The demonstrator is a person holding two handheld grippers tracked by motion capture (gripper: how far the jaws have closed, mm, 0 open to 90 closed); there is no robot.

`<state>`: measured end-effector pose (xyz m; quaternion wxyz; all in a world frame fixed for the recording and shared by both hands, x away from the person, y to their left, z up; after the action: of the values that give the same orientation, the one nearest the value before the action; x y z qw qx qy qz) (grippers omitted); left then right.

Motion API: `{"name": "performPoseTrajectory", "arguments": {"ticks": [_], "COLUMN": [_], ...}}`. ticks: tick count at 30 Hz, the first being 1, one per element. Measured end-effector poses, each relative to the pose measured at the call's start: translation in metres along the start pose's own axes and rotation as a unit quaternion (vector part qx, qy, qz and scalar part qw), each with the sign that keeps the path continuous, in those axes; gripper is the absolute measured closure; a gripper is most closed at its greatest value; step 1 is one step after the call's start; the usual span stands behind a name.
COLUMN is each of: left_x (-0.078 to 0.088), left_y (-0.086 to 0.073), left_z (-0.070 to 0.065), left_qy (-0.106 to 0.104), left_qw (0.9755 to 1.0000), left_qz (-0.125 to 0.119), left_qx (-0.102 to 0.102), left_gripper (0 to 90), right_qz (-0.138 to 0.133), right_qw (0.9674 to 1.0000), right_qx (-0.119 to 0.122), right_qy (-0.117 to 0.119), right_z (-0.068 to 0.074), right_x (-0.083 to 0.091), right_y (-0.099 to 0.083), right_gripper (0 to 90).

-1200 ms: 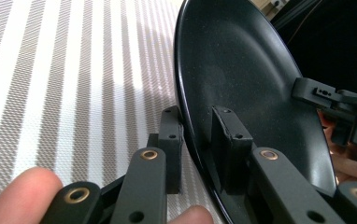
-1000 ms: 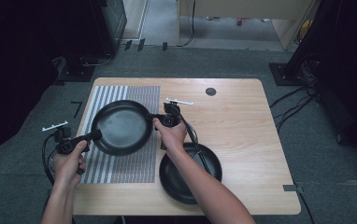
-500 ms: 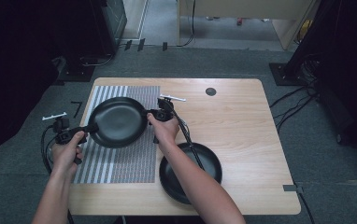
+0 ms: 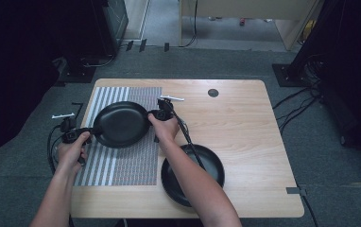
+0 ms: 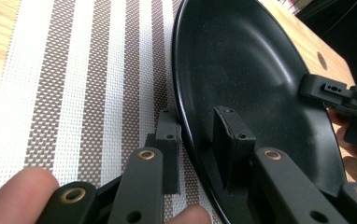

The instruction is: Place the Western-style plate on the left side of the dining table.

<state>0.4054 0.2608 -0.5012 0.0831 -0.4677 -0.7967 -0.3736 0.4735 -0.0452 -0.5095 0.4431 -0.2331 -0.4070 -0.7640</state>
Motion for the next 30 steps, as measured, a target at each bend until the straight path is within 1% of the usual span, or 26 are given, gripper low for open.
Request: {"name": "performPoseTrajectory", "arguments": {"ticks": [4, 6, 11, 15, 20, 23, 26, 27, 30], "left_x": [-0.004, -0.005, -0.006, -0.008, -0.01, -0.013, -0.013, -0.013, -0.013], "left_y": [0.001, 0.001, 0.0, -0.002, -0.004, -0.006, -0.006, -0.006, -0.006], "left_z": [0.003, 0.005, 0.007, 0.01, 0.01, 0.01, 0.011, 0.011, 0.011], "left_qy": [0.002, 0.006, 0.012, 0.014, 0.015, 0.023, 0.022, 0.022, 0.023], "left_qw": [1.0, 0.9999, 0.9998, 0.9997, 0.9996, 0.9994, 0.9993, 0.9993, 0.9993], "left_qz": [0.003, 0.005, 0.008, 0.014, 0.021, 0.026, 0.028, 0.028, 0.029], "left_qx": [0.006, 0.013, 0.013, 0.016, 0.011, 0.007, 0.007, 0.007, 0.009], "left_gripper": [73.1, 73.1, 73.1, 72.7, 72.0, 71.7, 71.7, 71.7, 71.7], "right_qz": [0.0, 0.001, 0.004, 0.006, 0.007, 0.007, 0.008, 0.01, 0.011], "right_qw": [1.0, 0.9999, 0.9999, 0.9998, 0.9997, 0.9995, 0.9994, 0.9996, 0.9996], "right_qx": [0.001, 0.002, 0.0, 0.006, 0.013, 0.019, 0.019, 0.017, 0.017], "right_qy": [-0.008, -0.011, -0.011, -0.016, -0.02, -0.025, -0.026, -0.022, -0.021], "right_z": [-0.001, -0.001, -0.001, -0.002, -0.002, -0.005, -0.006, -0.007, -0.007], "right_x": [-0.004, -0.006, -0.01, -0.012, -0.011, -0.013, -0.014, -0.015, -0.015], "right_y": [0.003, 0.002, 0.001, -0.001, -0.001, -0.001, -0.002, -0.002, -0.002], "right_gripper": [82.2, 82.1, 82.0, 81.9, 81.8, 81.1, 81.2, 81.3, 81.3]}}
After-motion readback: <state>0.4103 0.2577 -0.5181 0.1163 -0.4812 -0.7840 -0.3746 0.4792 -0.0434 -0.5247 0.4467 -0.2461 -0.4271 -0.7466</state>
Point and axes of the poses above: each handheld gripper's, and its own axes: x roughly backward along the jaws, y roughly out of its top, z roughly to its left, the point moved 2 cm from there along -x, roughly forward along the jaws, and after that the axes turned 12 degrees about -y, right-handed, at the moved point
